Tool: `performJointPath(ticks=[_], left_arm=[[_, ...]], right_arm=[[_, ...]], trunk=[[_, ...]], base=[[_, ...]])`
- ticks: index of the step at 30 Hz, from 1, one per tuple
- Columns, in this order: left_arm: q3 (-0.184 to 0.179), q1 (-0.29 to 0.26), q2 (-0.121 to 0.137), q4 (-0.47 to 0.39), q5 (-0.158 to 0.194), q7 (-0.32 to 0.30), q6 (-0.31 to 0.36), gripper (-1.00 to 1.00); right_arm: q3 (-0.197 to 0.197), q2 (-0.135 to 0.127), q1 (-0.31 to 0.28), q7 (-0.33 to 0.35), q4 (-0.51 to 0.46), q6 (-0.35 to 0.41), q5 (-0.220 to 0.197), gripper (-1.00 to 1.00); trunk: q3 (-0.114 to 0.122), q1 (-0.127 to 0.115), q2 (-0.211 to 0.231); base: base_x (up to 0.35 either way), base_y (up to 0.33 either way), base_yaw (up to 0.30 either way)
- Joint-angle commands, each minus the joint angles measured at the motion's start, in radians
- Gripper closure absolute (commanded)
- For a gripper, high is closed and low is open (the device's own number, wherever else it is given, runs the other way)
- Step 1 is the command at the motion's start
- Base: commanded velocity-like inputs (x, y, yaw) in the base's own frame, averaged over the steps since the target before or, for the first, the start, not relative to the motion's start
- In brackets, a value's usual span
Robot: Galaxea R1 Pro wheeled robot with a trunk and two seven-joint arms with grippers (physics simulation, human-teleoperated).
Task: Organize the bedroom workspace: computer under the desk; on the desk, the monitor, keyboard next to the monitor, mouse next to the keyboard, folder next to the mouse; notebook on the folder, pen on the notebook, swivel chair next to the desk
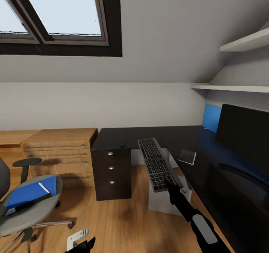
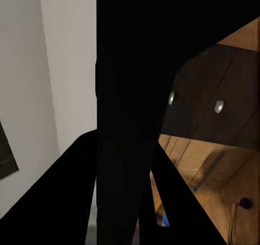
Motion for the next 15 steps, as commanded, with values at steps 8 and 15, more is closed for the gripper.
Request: performJointPath(ticks=[8,15], left_arm=[[0.005,-0.001,-0.001,-0.001,0.010,-0.006,0.010,-1.00],[0.005,-0.001,-0.001,-0.001,0.010,-0.006,0.010,-1.00]], right_arm=[[-0.002,-0.001,-0.001,0.002,0.000,0.010,-0.012,1.00],[-0.002,-0.001,-0.001,0.002,0.001,0.010,-0.012,1.00]], trunk=[[-0.001,-0.001,-0.001],[-0.001,-0.001,-0.001]], base=[[-0.275,-0.105,0.000],[-0.275,-0.105,0.000]])
